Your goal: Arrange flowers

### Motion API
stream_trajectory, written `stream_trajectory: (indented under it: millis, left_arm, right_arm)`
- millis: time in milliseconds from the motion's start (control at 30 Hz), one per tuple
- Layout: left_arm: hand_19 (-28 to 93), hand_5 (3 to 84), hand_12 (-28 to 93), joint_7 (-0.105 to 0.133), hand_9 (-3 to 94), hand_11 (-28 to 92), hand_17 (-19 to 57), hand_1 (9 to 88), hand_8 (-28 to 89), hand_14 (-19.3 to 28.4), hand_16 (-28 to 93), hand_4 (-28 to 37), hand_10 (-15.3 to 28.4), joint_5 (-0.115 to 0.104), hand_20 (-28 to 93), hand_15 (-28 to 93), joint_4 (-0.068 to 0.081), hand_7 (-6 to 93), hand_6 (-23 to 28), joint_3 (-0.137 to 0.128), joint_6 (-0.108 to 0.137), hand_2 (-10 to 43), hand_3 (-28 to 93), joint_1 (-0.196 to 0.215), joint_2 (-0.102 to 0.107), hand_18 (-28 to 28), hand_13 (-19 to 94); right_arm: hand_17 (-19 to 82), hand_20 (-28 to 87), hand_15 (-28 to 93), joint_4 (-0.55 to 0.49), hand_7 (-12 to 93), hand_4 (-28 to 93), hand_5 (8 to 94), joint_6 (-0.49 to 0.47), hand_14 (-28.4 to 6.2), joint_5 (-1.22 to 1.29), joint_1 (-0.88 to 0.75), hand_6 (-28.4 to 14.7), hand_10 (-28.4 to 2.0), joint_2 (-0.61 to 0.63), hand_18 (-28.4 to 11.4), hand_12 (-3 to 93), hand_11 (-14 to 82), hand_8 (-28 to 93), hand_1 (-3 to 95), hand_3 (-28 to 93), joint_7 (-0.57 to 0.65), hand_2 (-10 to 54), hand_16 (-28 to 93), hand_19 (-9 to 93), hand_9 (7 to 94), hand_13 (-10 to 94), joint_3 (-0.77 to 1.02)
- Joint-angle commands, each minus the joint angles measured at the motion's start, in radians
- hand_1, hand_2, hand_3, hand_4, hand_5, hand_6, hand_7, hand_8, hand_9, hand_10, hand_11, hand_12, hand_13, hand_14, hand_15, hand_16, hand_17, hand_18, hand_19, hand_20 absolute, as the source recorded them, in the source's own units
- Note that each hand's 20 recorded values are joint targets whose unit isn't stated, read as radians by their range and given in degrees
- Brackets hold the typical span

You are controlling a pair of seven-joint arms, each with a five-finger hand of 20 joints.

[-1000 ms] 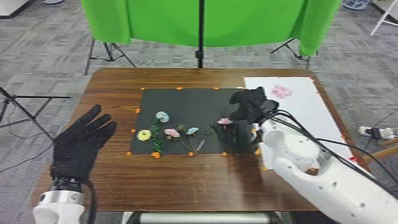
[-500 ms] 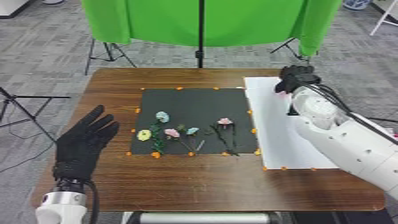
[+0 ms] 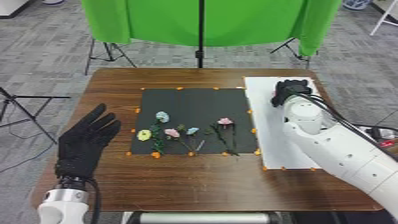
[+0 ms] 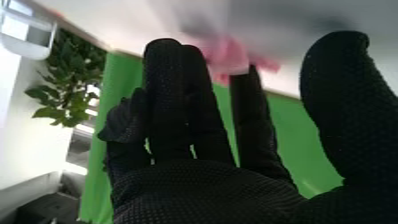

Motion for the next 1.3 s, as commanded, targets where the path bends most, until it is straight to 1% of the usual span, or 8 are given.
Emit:
stream_trajectory:
  millis: [33,133,367,533,733,933,1100,1300]
  left_arm:
    - [59,41.4,11,-0.024,37.3,27,-7.8,25.9,-9,28.3,-9,-20.5,21.2,0.012,11,54,0.012,14.0,11.5,-0.001,-0.022,6.0,81,-0.010,-0.016,26.4,27]
    - [59,41.4,11,-0.022,37.3,27,-7.9,25.8,-9,28.3,-9,-20.4,21.2,0.009,11,54,0.009,14.1,11.5,-0.003,-0.014,5.9,81,0.002,-0.014,26.4,27]
    - [59,41.4,11,-0.013,37.4,27,-7.8,25.8,-10,28.3,-9,-20.4,21.2,0.006,11,54,0.004,14.1,11.5,-0.002,-0.010,5.9,81,0.016,-0.008,26.4,27]
    - [59,41.4,11,-0.013,37.3,27,-7.9,25.8,-9,28.3,-9,-20.4,21.2,0.004,11,54,-0.001,14.0,11.6,-0.011,0.000,5.9,81,0.018,-0.007,26.4,27]
    - [59,41.4,11,-0.032,37.4,27,-7.8,25.9,-9,28.3,-9,-20.5,21.2,0.011,11,54,-0.007,14.0,11.6,-0.025,-0.001,5.9,81,0.024,-0.016,26.4,27]
    - [59,41.4,11,-0.027,37.4,27,-7.8,25.8,-9,28.3,-9,-20.4,21.2,0.010,11,54,-0.007,13.9,11.6,-0.025,-0.002,6.0,81,0.028,-0.011,26.3,27]
    - [59,41.4,11,-0.018,37.4,27,-7.8,25.9,-9,28.3,-9,-20.5,21.2,0.006,11,54,-0.006,14.0,11.6,-0.029,-0.002,5.9,81,0.047,-0.019,26.4,27]
    - [59,41.4,11,0.012,37.4,27,-7.8,25.8,-9,28.3,-9,-20.5,21.2,0.000,11,54,-0.007,13.9,11.6,-0.024,0.004,5.8,81,0.057,-0.004,26.4,27]
  right_arm:
    - [23,56,66,0.044,16,-28,74.8,0.111,-6.9,-0.058,-0.006,7.5,-6.7,0.019,-20.0,22.6,14.4,-6,48.4,69,0.030,-9.5,16,92,78.5,64,-0.081]
    - [30,57,65,0.048,16,-28,87.7,0.157,-3.2,-0.096,-0.006,6.3,-3.9,0.030,-19.0,31.4,11.6,1,58.9,59,0.007,-9.5,21,93,92.6,75,-0.096]
    - [35,59,64,0.061,16,-28,91.2,0.325,-2.5,-0.101,0.057,3.8,-4.5,0.065,-19.3,30.1,17.8,2,62.9,60,0.017,-9.5,25,93,93.7,79,-0.193]
    - [36,59,63,-0.030,16,-28,91.5,0.441,-2.9,-0.048,0.095,2.9,-4.8,0.114,-19.8,30.0,18.5,3,61.5,63,0.046,-9.5,26,93,93.7,80,-0.222]
    - [35,60,64,-0.259,16,-28,90.9,0.403,-3.2,-0.041,-0.047,2.7,-4.8,0.141,-20.3,30.2,18.5,4,59.0,66,-0.041,-9.5,26,93,93.7,79,-0.020]
    - [33,60,71,-0.511,17,-28,88.6,0.326,-4.6,-0.056,-0.350,1.8,-5.1,0.120,-19.6,33.1,18.0,5,55.7,71,-0.092,-9.5,25,93,93.7,74,0.234]
    - [31,60,73,-0.581,18,-28,87.6,0.340,-5.4,-0.100,-0.458,2.0,-5.6,0.075,-20.0,35.1,16.9,5,54.9,72,-0.063,-9.5,24,93,93.7,72,0.224]
    - [30,59,73,-0.540,18,-28,87.1,0.335,-6.2,-0.095,-0.465,2.3,-5.9,0.063,-20.0,35.8,16.5,4,54.4,72,-0.061,-9.5,23,93,93.7,71,0.173]
